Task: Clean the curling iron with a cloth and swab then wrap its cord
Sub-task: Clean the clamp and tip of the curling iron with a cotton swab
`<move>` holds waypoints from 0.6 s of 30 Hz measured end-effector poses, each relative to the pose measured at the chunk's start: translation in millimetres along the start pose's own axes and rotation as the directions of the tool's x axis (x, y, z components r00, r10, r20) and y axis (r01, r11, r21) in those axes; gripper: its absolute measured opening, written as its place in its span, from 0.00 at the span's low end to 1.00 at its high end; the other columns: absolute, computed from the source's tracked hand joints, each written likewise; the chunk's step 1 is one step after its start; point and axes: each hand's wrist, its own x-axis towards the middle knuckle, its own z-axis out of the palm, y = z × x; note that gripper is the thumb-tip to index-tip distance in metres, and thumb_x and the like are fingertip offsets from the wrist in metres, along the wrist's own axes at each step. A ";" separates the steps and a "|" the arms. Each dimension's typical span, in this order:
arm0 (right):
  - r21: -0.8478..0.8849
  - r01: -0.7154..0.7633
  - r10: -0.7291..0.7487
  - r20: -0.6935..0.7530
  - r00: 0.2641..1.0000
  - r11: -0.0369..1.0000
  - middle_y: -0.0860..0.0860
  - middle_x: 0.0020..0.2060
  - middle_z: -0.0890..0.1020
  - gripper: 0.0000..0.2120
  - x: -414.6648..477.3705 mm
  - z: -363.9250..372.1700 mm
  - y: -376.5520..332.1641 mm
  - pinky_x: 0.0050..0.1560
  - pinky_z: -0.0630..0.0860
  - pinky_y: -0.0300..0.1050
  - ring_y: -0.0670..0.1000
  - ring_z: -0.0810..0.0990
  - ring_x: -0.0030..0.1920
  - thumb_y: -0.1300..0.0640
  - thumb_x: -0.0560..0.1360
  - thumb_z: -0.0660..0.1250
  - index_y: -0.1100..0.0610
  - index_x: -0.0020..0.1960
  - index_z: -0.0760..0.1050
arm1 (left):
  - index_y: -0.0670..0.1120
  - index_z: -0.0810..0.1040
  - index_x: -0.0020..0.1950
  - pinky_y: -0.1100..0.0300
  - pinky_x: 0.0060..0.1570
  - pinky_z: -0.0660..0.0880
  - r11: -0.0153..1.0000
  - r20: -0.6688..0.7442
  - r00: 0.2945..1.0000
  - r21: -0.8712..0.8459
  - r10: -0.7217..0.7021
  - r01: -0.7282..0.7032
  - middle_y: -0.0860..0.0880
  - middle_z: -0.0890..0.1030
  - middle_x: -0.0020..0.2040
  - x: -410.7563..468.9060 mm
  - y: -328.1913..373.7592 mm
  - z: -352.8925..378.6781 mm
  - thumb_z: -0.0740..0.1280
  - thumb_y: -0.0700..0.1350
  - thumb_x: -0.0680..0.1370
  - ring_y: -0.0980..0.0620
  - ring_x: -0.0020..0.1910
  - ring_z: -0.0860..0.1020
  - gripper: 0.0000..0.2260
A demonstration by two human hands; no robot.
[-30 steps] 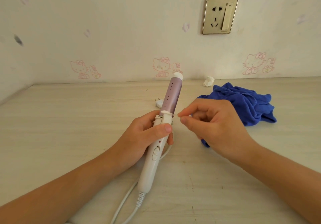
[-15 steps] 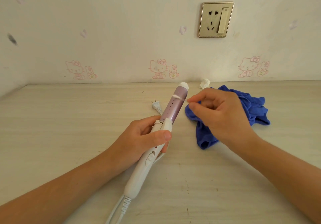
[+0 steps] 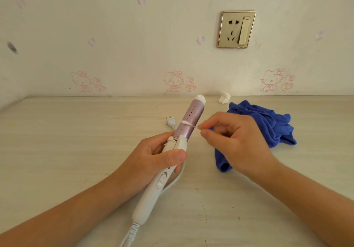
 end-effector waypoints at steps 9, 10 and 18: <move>-0.039 0.018 -0.019 -0.043 0.999 0.999 0.54 0.21 0.68 0.08 2.0 -1.8 -2.4 0.28 0.65 0.30 0.44 0.63 0.23 0.66 0.77 0.72 0.55 0.43 0.84 | 0.42 0.80 0.57 0.67 0.31 0.73 1.000 0.010 1.000 0.016 0.000 0.000 0.49 0.78 0.36 -1.4 1.7 1.0 0.74 0.53 0.71 0.56 0.31 0.76 0.19; -0.041 0.019 -0.021 -0.047 0.999 0.999 0.53 0.21 0.68 0.08 2.0 -1.7 -3.1 0.28 0.65 0.30 0.43 0.63 0.23 0.66 0.77 0.72 0.55 0.43 0.84 | 0.43 0.81 0.57 0.67 0.31 0.73 1.000 0.009 1.000 0.019 0.000 0.000 0.49 0.78 0.36 -1.3 1.9 1.0 0.74 0.53 0.71 0.56 0.31 0.76 0.19; -0.060 0.008 -0.011 -0.050 0.999 0.998 0.44 0.20 0.67 0.08 3.2 -4.1 -0.1 0.29 0.66 0.30 0.43 0.63 0.22 0.66 0.77 0.72 0.56 0.43 0.84 | 0.47 0.82 0.57 0.66 0.32 0.74 0.999 -0.004 1.000 0.035 0.006 -0.006 0.50 0.79 0.37 -1.3 2.3 0.0 0.75 0.54 0.71 0.55 0.33 0.76 0.18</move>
